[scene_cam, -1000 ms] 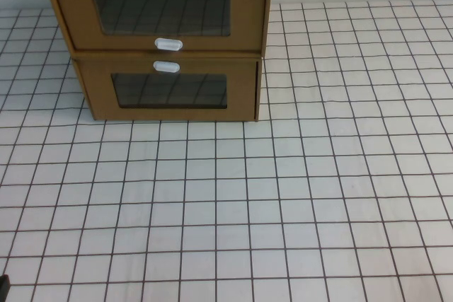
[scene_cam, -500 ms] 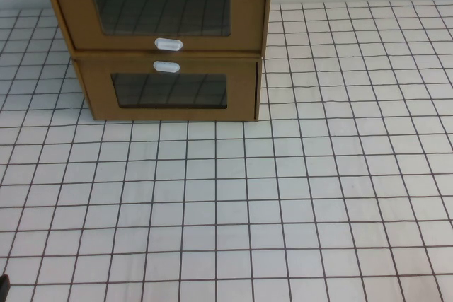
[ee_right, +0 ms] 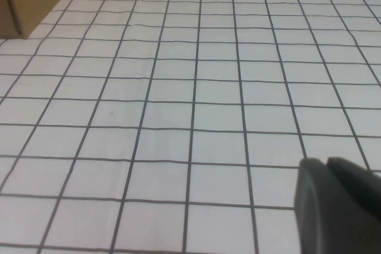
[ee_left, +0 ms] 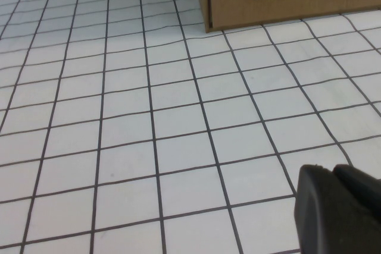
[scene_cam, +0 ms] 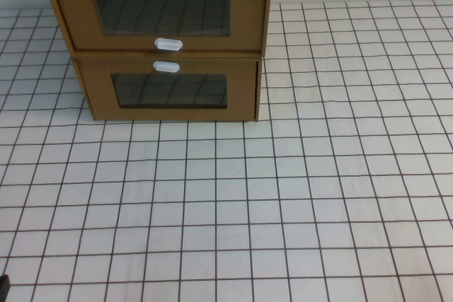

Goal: Open the shoe box
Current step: 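Pull the top drawer of the cardboard box fully open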

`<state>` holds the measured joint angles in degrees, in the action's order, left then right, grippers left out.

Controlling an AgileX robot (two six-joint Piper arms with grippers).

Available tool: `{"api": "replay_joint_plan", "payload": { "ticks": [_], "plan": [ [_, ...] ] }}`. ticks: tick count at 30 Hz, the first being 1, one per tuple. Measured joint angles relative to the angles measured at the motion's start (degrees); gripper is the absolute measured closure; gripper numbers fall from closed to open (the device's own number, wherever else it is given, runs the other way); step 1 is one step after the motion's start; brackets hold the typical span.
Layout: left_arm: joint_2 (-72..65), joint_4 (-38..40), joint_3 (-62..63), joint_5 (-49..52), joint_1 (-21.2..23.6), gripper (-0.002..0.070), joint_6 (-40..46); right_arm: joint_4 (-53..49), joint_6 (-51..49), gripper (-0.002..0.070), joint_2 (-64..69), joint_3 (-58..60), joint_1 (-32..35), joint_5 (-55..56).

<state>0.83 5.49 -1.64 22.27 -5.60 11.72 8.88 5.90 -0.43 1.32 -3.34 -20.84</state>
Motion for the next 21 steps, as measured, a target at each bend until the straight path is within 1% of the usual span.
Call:
{"api": "replay_joint_plan", "payload": {
  "ticks": [8,12,14,17,21],
  "plan": [
    [0.0,0.0,0.0,0.0,0.0,0.0677,0.0,0.0,0.0,0.0689,0.0,0.0,0.0,0.0],
    [0.0,0.8,0.0,-2.3,0.0,0.0677,-0.3,0.0,0.0,0.0689,0.0,0.0,0.0,0.0],
    [0.0,4.9,0.0,-3.7,0.0,0.0677,-2.3,0.0,0.0,0.0689,0.0,0.0,0.0,0.0],
    [0.0,13.9,0.0,-6.5,0.0,0.0677,-6.2,0.0,0.0,0.0689,0.0,0.0,0.0,0.0],
    [0.0,26.6,0.0,-11.4,0.0,0.0677,-7.8,0.0,0.0,0.0689,0.0,0.0,0.0,0.0]
  ]
}}
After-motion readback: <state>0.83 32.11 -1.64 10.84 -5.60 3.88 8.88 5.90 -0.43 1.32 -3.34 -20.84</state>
